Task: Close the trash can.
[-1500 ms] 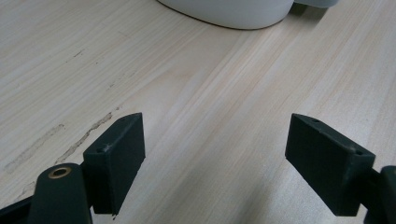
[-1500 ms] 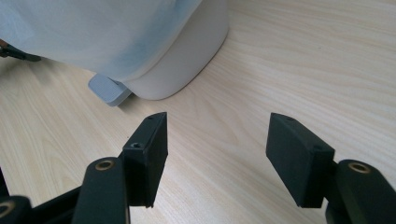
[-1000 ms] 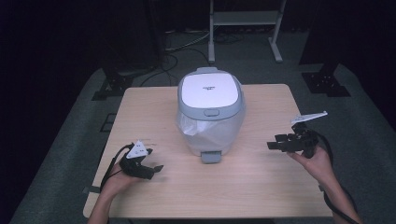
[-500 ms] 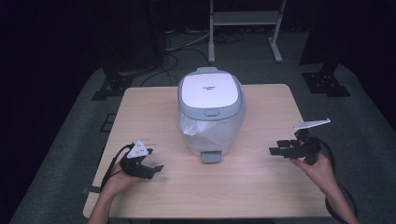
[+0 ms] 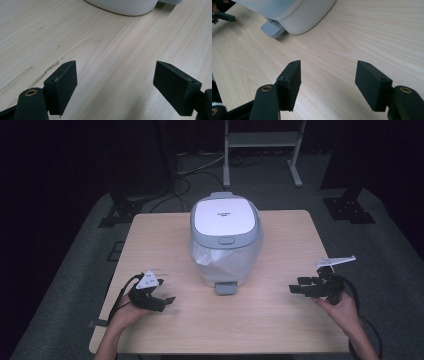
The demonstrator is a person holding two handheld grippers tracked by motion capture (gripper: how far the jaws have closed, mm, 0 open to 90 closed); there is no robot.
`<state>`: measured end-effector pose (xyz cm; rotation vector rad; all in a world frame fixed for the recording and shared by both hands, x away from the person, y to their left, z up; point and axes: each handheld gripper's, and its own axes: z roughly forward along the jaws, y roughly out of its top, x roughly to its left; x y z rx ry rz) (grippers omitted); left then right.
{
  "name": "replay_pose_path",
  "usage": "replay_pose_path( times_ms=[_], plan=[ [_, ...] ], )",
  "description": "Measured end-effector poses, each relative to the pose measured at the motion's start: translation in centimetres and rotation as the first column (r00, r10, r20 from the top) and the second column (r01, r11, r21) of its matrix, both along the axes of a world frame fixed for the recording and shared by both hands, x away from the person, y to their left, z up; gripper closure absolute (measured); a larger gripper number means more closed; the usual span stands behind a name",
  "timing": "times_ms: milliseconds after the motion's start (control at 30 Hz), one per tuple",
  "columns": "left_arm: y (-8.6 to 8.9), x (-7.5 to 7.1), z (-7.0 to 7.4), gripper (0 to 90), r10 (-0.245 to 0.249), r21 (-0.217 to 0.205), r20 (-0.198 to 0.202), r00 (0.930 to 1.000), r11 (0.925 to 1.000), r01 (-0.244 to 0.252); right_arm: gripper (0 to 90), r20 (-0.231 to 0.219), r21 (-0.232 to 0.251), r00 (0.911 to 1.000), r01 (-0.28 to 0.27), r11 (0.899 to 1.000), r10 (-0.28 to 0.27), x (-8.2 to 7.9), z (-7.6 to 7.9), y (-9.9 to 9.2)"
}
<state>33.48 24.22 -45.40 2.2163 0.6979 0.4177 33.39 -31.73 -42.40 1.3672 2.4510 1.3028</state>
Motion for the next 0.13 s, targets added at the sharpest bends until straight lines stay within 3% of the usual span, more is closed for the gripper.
replay_pose_path(
  times_ms=[133],
  plan=[
    [0.04,0.05,0.12,18.3,0.002,-0.008,-0.004,1.0000,1.0000,-0.002,36.3,0.010,0.001,0.9999,-0.002,1.000,0.002,-0.74,-0.47,0.18]
  ],
)
